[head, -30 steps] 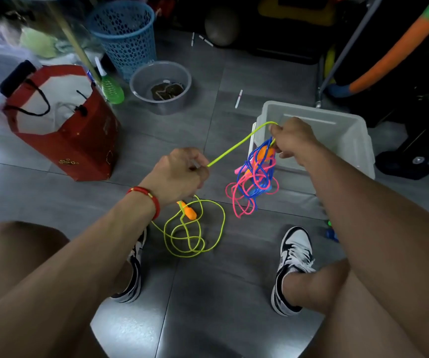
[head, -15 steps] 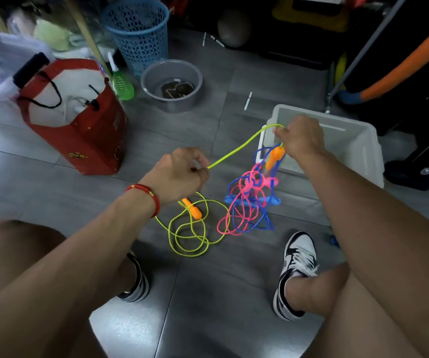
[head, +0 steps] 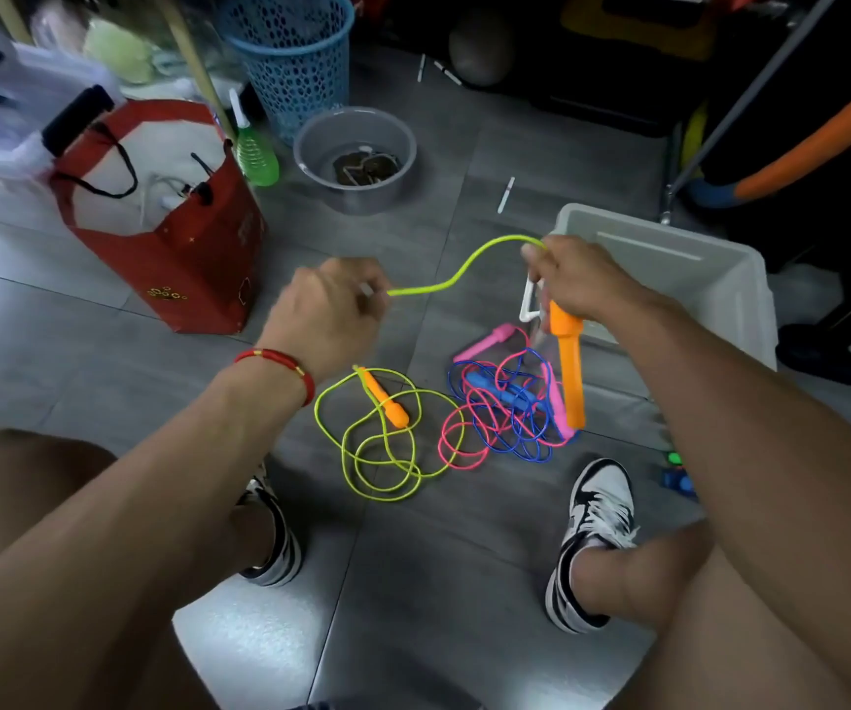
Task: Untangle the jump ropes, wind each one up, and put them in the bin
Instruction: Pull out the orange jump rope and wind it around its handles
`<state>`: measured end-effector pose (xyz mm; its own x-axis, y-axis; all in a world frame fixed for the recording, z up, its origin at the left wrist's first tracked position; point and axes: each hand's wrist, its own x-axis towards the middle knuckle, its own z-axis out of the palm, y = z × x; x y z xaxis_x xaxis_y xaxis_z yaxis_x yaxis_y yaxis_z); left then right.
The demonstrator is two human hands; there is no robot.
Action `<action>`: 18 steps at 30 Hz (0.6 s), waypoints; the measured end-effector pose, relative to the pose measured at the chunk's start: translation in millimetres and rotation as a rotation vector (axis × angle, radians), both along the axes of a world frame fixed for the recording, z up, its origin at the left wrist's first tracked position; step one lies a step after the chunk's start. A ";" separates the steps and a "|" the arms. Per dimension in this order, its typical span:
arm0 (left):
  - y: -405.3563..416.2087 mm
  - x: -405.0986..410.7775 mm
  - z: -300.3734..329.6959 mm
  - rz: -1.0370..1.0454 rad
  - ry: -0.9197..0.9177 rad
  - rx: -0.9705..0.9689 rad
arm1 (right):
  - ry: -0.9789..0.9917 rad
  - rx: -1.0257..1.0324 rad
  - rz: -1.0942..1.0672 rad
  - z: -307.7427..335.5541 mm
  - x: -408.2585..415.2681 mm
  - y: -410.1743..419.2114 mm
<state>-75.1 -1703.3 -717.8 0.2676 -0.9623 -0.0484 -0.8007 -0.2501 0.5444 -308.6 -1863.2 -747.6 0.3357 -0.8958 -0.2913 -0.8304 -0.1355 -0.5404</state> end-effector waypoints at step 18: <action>60.9 -12.5 -39.4 0.245 1.194 0.637 | -0.702 0.615 -0.176 -18.1 144.9 77.6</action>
<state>-87.6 -1642.4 -757.2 -0.0896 -0.6221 -0.7778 0.1689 -0.7792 0.6037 -163.8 -1785.5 -765.7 0.4880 -0.7071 -0.5117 -0.2702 0.4351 -0.8589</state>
